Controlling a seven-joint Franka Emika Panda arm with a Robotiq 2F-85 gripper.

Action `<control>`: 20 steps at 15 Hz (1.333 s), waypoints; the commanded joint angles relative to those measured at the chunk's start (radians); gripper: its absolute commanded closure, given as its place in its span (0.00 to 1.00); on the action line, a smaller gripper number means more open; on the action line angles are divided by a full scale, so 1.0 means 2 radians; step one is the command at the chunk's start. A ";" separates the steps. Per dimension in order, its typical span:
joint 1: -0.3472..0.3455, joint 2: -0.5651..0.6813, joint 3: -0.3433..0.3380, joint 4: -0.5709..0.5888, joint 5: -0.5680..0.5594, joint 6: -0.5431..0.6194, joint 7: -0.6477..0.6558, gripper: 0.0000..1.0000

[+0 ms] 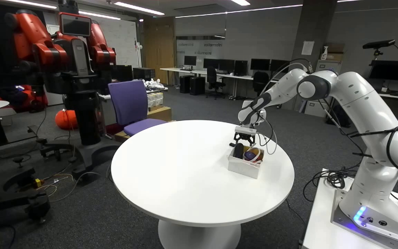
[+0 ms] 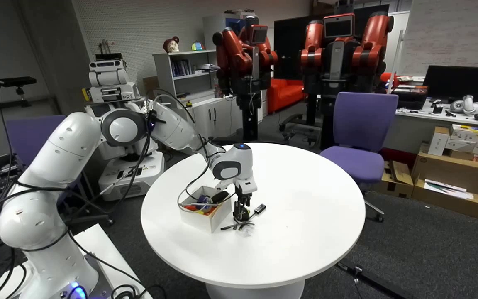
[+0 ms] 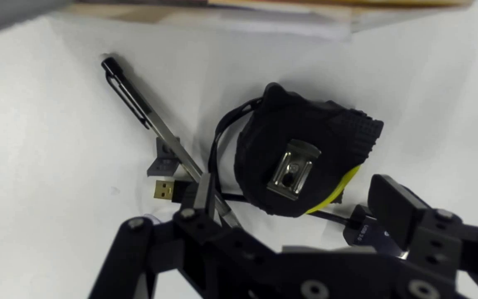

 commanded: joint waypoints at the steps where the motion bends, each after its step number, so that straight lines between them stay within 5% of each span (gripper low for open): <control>1: 0.004 0.002 -0.004 0.001 0.004 0.011 0.020 0.00; 9: 0.015 0.019 -0.007 0.000 -0.007 0.015 0.030 0.00; 10: 0.015 0.020 -0.006 0.000 -0.006 0.018 0.028 0.25; 14: 0.015 0.010 -0.007 -0.008 -0.003 0.031 0.023 0.47; 20: 0.002 -0.068 -0.004 -0.062 0.000 0.032 -0.016 0.47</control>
